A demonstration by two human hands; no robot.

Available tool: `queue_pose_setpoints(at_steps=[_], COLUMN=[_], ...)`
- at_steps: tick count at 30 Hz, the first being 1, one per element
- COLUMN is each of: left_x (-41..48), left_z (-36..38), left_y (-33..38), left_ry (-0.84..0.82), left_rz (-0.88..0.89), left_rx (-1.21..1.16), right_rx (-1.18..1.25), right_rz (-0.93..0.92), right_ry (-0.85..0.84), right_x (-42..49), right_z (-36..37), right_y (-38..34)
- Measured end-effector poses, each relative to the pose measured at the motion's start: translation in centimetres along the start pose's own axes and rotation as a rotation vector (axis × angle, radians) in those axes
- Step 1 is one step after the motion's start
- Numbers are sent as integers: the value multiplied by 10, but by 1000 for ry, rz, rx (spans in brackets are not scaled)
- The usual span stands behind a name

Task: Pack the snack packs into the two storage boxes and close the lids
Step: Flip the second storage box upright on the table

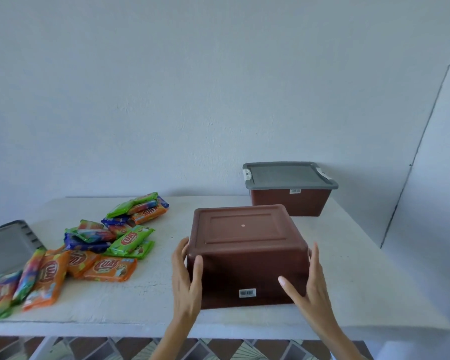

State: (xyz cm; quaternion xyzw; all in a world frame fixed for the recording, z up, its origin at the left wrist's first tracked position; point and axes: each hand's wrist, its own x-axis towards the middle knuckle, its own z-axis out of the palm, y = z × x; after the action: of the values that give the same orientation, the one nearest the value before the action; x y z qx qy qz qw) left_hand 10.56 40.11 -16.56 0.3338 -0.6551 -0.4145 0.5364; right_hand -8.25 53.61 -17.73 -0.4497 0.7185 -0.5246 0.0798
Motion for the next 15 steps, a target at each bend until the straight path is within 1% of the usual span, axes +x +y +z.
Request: queue_pose_setpoints(at_steps=[4, 8, 12, 15], left_x=[-25, -1, 37, 73], left_z=[2, -8, -23, -35], left_y=[-10, 13, 58, 89], left_ry=[-50, -59, -159, -272], left_rz=[-19, 5, 54, -23], left_rx=[143, 282, 446, 518], right_rx=[-69, -36, 113, 189], right_rz=[13, -17, -76, -158], right_ry=[-22, 39, 100, 105], right_x=[-12, 4, 26, 44], right_z=[1, -12, -37, -60], right_y=[14, -6, -43, -67])
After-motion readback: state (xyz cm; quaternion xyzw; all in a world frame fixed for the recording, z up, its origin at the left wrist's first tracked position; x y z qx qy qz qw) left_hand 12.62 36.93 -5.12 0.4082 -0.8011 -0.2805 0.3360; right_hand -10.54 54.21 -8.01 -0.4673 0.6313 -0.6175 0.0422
